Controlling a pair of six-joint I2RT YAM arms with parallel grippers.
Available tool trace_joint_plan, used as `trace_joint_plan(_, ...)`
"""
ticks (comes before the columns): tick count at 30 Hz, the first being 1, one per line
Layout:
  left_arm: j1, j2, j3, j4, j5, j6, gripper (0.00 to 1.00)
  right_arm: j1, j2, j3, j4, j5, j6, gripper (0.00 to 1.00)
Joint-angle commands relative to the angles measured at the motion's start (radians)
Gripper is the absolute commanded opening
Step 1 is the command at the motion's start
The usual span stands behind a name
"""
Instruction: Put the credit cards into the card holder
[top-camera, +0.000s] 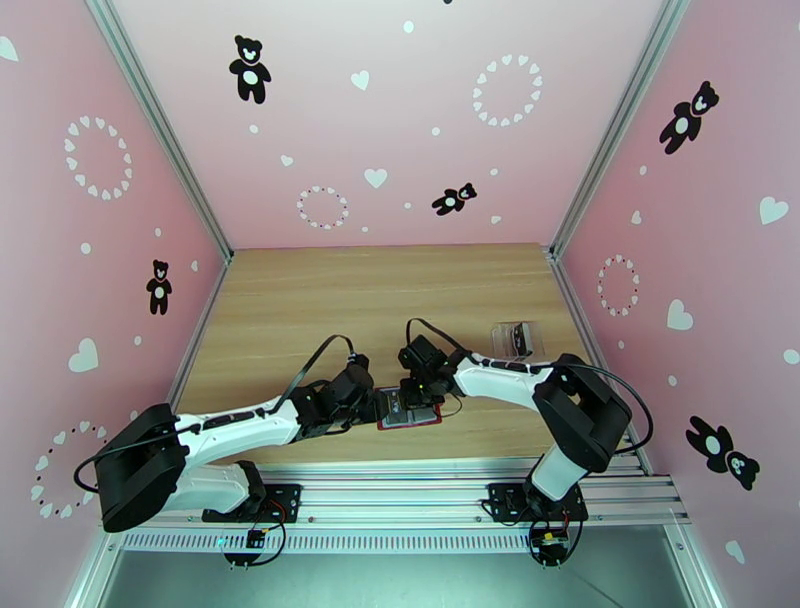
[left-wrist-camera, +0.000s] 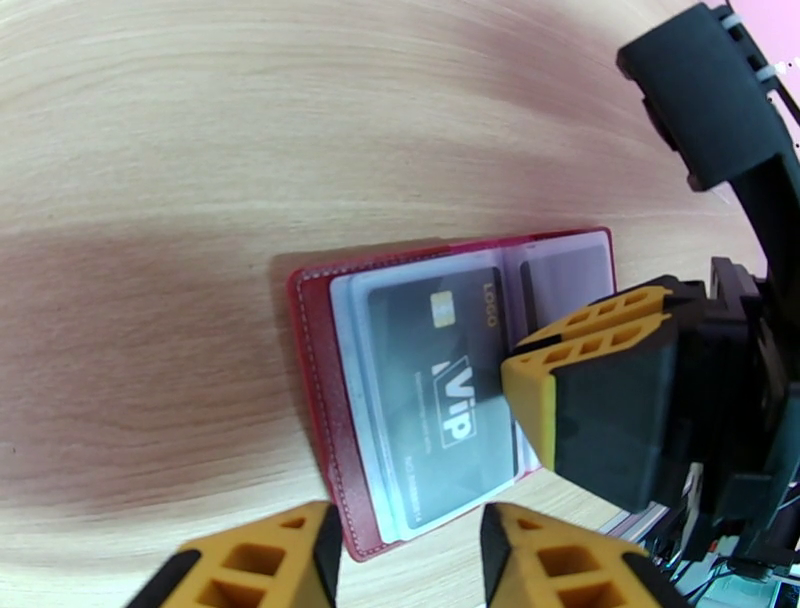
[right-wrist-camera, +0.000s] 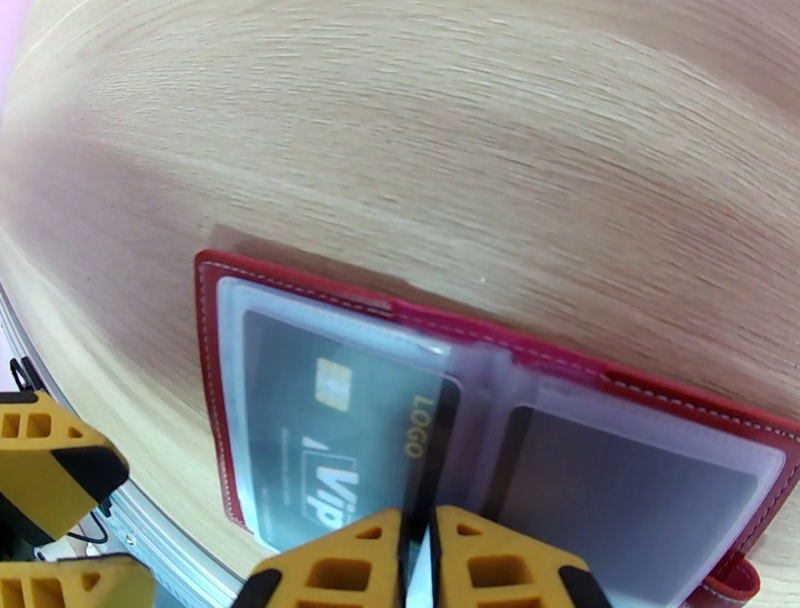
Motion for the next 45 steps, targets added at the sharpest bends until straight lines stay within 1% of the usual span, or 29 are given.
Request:
trace_joint_plan(1, -0.001, 0.009, -0.008, 0.013, -0.007, -0.005, 0.43, 0.009, 0.024, 0.027, -0.038, 0.037, -0.010, 0.13)
trace_joint_plan(12, -0.001, 0.011, -0.010, 0.035, 0.009, -0.007, 0.43, 0.011, 0.061, 0.016, -0.047, 0.071, -0.016, 0.09)
trace_joint_plan(19, -0.001, 0.056, 0.006, 0.080, 0.040, -0.007, 0.44, 0.011, 0.074, 0.007, -0.036, 0.071, -0.016, 0.07)
trace_joint_plan(30, -0.001, 0.131, 0.019, 0.158, 0.088, -0.010, 0.44, 0.011, 0.072, -0.001, -0.033, 0.071, -0.018, 0.06)
trace_joint_plan(45, 0.000, 0.160, 0.023, 0.164, 0.093, -0.008, 0.44, 0.011, 0.066, -0.003, -0.035, 0.069, -0.019, 0.06)
